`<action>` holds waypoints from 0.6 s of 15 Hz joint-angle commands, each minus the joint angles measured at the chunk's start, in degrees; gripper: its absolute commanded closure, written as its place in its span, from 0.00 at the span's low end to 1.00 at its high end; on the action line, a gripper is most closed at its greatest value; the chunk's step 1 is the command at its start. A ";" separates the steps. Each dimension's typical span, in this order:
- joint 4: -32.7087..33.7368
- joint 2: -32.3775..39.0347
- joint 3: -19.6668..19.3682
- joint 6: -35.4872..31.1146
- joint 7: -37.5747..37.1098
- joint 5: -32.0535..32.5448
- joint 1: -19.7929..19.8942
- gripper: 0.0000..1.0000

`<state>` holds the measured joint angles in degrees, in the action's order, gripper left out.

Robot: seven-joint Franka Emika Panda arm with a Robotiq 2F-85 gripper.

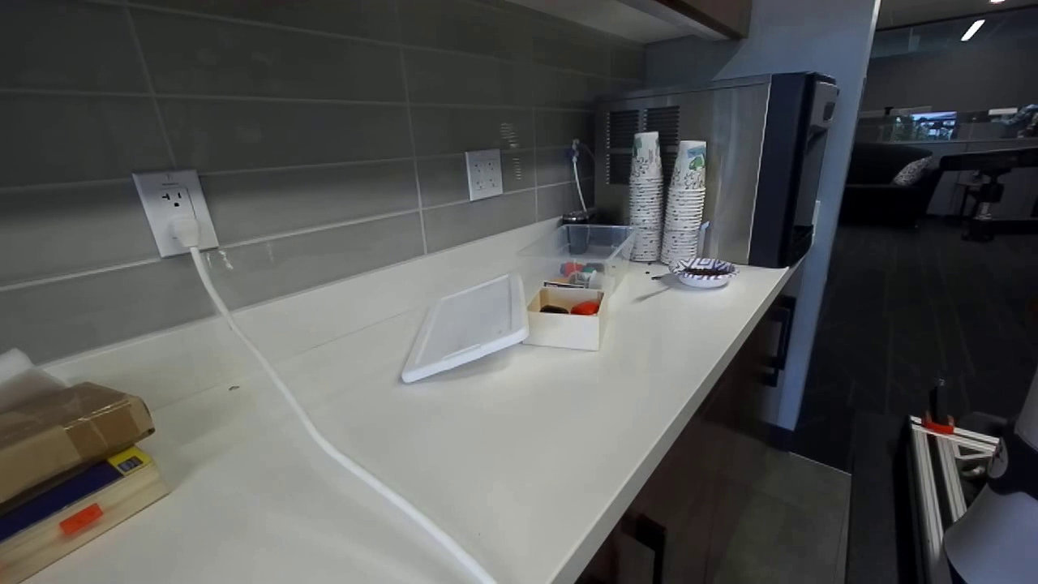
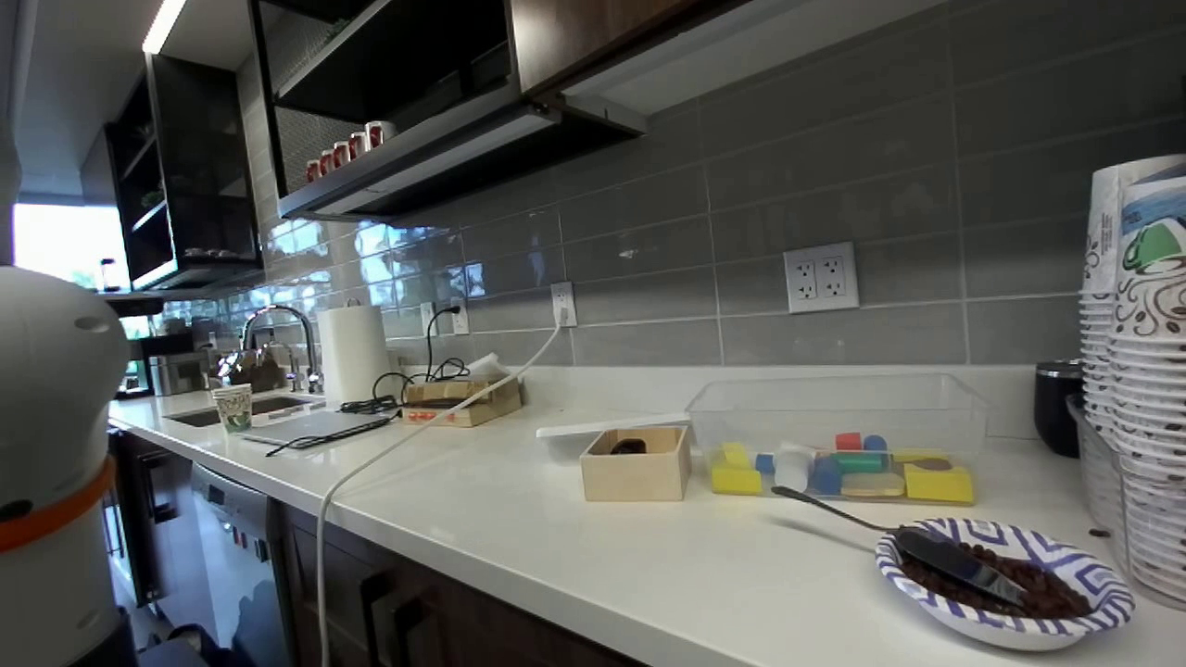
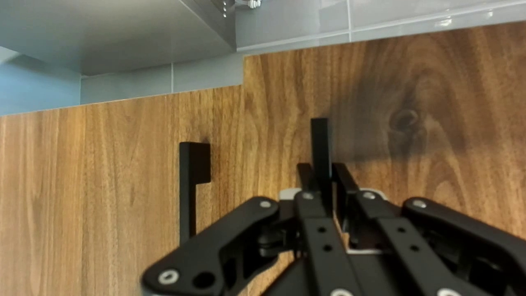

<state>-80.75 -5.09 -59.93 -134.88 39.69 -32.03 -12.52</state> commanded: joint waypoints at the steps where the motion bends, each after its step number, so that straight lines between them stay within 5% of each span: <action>1: 1.52 5.33 0.63 3.12 -2.46 -2.36 -1.87 0.62; 9: 2.85 6.39 0.57 3.73 -1.48 -3.89 -1.35 0.60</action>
<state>-78.98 -1.90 -60.97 -134.68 40.62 -35.42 -12.09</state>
